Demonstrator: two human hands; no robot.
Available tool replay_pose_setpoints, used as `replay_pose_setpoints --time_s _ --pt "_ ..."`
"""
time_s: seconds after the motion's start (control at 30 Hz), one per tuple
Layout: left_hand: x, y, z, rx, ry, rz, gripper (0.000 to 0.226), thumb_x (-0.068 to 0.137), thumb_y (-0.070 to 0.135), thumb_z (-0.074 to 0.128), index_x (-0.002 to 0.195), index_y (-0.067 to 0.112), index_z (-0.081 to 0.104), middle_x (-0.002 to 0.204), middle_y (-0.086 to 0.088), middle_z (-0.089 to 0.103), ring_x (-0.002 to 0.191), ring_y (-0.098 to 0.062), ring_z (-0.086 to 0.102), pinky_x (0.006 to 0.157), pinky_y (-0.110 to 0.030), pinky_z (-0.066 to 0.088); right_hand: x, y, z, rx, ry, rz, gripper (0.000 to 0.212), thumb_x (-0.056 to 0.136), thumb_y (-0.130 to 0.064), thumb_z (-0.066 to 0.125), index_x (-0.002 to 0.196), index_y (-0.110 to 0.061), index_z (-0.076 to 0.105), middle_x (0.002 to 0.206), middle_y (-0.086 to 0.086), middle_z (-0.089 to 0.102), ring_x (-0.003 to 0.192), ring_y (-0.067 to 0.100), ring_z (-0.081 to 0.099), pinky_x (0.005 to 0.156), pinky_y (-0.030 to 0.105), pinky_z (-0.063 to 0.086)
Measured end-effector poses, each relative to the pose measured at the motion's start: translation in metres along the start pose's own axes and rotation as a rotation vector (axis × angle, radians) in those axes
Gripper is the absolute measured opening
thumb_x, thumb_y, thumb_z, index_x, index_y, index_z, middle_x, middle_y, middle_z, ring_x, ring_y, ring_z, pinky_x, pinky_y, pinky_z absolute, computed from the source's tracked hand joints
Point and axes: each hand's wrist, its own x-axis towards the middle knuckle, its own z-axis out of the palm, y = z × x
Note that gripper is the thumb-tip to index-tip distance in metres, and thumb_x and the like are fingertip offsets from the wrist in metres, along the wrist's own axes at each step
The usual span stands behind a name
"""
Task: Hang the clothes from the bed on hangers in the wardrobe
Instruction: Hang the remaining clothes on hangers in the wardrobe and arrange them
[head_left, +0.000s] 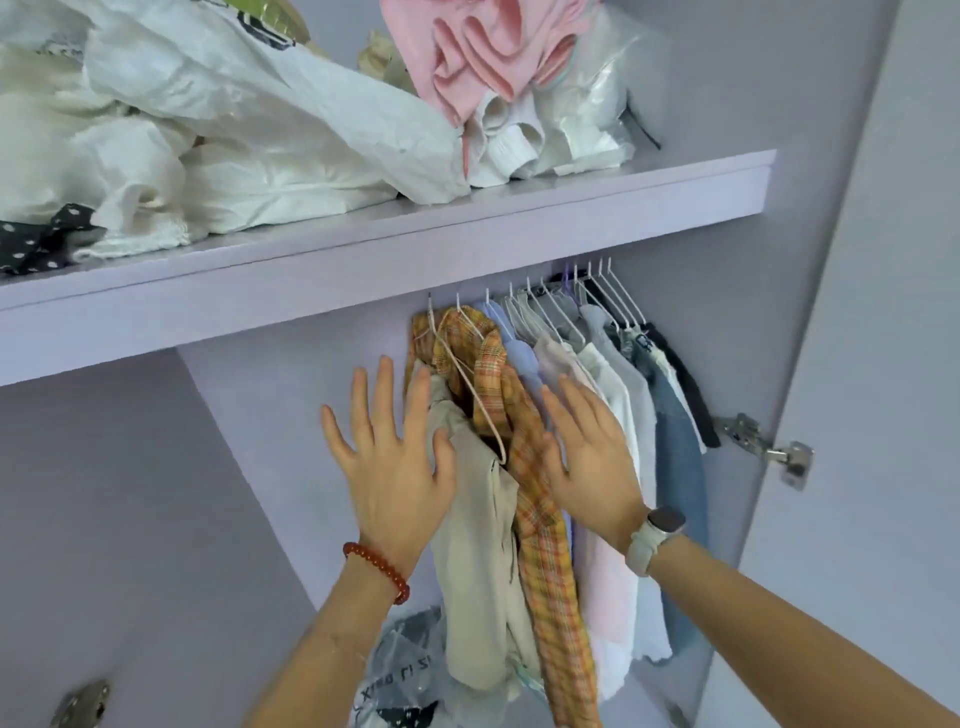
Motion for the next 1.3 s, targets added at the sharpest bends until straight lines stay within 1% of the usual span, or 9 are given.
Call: replay_pose_setpoints --time_s 0.1,0.23,0.37,0.5,0.63,0.73,0.87,1.07,1.3 --pt "-0.041 0.034 0.03 -0.124 -0.229 0.056 0.052 0.083 0.028 0.038 0.133 0.017 0.042 0.141 -0.015 0.041 0.134 -0.03 0.026 0.105 -0.059 0.016 -0.057 0.028 -0.031 -0.223 -0.044 0.108 0.045 0.086 -0.023 0.036 0.127 -0.008 0.049 0.13 0.019 0.052 0.121 0.035 0.042 0.1 0.051 0.036" --pt "-0.11 0.107 0.051 -0.351 -0.538 0.185 0.05 0.08 0.027 0.037 0.123 0.011 0.056 0.131 -0.017 0.052 0.124 -0.03 0.037 0.097 -0.056 0.038 -0.169 0.055 -0.093 -0.398 -0.219 0.412 0.046 0.086 -0.026 0.034 0.125 -0.008 0.051 0.127 0.017 0.056 0.116 0.039 0.052 0.093 0.059 0.039" --pt "-0.188 0.198 0.034 -0.549 -0.798 0.394 0.046 0.079 0.027 0.037 0.118 0.011 0.055 0.126 -0.016 0.055 0.115 -0.032 0.051 0.089 -0.054 0.044 -0.288 0.052 -0.181 -0.541 -0.241 0.759 0.046 0.084 -0.026 0.033 0.115 -0.006 0.06 0.118 0.015 0.062 0.109 0.036 0.058 0.087 0.057 0.044" --pt "-0.259 0.288 -0.015 -0.727 -1.014 0.666 0.048 0.079 0.026 0.034 0.112 0.005 0.062 0.115 -0.015 0.062 0.105 -0.03 0.061 0.084 -0.054 0.049 -0.407 0.019 -0.268 -0.646 -0.187 1.095 0.044 0.08 -0.024 0.034 0.108 -0.007 0.063 0.109 0.013 0.065 0.104 0.034 0.06 0.084 0.055 0.049" --pt "-0.33 0.377 -0.087 -0.896 -1.154 0.942 0.045 0.08 0.025 0.037 0.111 0.005 0.062 0.11 -0.014 0.064 0.096 -0.031 0.064 0.079 -0.046 0.052 -0.524 -0.043 -0.341 -0.72 0.011 1.432 0.038 0.084 -0.02 0.038 0.11 -0.006 0.062 0.115 0.013 0.062 0.111 0.033 0.056 0.089 0.048 0.046" --pt "-0.398 0.432 -0.154 -1.004 -1.242 1.131 0.037 0.079 0.014 0.052 0.113 0.001 0.061 0.112 -0.019 0.062 0.098 -0.035 0.063 0.079 -0.046 0.051 -0.603 -0.101 -0.381 -0.781 0.143 1.661 0.032 0.088 -0.01 0.047 0.118 -0.006 0.058 0.124 0.012 0.057 0.119 0.032 0.048 0.096 0.046 0.039" --pt "-0.485 0.479 -0.252 -1.059 -1.353 1.425 0.038 0.089 0.012 0.048 0.125 0.001 0.053 0.127 -0.017 0.052 0.116 -0.034 0.05 0.097 -0.045 0.043 -0.691 -0.18 -0.417 -0.823 0.338 1.933 0.037 0.088 -0.014 0.041 0.121 -0.007 0.057 0.126 0.011 0.055 0.12 0.032 0.046 0.096 0.045 0.039" --pt "-0.599 0.504 -0.377 -1.009 -1.461 1.906 0.044 0.097 0.023 0.038 0.141 0.015 0.035 0.146 -0.002 0.032 0.132 -0.021 0.03 0.108 -0.032 0.024 -0.806 -0.289 -0.46 -0.916 0.69 2.303 0.036 0.088 -0.01 0.046 0.121 -0.002 0.056 0.126 0.017 0.054 0.12 0.036 0.045 0.1 0.045 0.036" --pt "-0.705 0.504 -0.479 -0.822 -1.266 2.453 0.056 0.097 0.04 0.031 0.148 0.029 0.009 0.156 0.002 0.003 0.143 -0.018 0.004 0.115 -0.037 0.01 -0.934 -0.387 -0.52 -1.06 0.937 2.622 0.047 0.089 -0.009 0.047 0.134 0.003 0.039 0.14 0.024 0.038 0.13 0.036 0.034 0.106 0.044 0.027"
